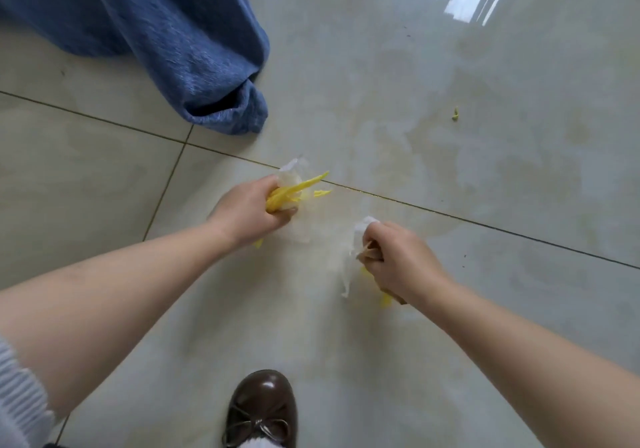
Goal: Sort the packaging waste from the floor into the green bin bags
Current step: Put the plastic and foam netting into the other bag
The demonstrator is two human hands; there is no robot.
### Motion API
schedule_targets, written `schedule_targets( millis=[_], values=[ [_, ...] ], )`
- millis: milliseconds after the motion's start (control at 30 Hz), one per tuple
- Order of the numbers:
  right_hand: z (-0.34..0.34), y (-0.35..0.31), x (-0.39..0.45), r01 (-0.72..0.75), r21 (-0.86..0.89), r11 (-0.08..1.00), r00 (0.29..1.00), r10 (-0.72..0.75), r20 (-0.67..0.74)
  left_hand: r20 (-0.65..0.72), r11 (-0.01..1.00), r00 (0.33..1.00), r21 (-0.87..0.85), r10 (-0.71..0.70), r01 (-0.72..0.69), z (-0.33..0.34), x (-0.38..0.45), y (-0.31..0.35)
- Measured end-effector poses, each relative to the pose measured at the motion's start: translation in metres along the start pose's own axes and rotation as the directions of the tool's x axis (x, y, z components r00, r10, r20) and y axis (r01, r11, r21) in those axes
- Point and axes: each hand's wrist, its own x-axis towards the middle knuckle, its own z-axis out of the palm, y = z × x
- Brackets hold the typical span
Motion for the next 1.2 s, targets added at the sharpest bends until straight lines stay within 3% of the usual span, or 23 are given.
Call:
schedule_targets(
  millis=[233,467,667,833,1067,1200],
  values=[
    [-0.104,0.084,-0.081,-0.122,0.078,0.989,0.953,0.139,-0.27,0.102,0.97,0.966,-0.064,0.239,-0.234,-0.01,-0.002,0.151],
    [-0.241,0.179,-0.193,-0.094,0.039,0.995,0.859,0.101,-0.503,0.123,0.847,0.851,-0.242,0.511,-0.473,0.006,-0.009,0.399],
    [-0.326,0.278,-0.292,-0.163,0.059,0.985,0.75,0.163,-0.641,0.065,0.797,0.798,-0.142,0.599,-0.587,0.05,-0.019,0.557],
    [-0.359,0.362,-0.357,-0.216,0.186,0.958,0.689,0.285,-0.666,0.094,0.778,0.775,0.008,0.624,-0.628,0.09,-0.028,0.65],
    [-0.408,0.458,-0.399,-0.301,0.287,0.91,0.611,0.414,-0.675,0.166,0.762,0.745,-0.095,0.647,-0.64,0.152,-0.036,0.766],
    [-0.415,0.503,-0.398,-0.416,0.276,0.866,0.627,0.494,-0.602,0.275,0.784,0.743,-0.075,0.611,-0.617,0.196,-0.039,0.825]
  ],
)
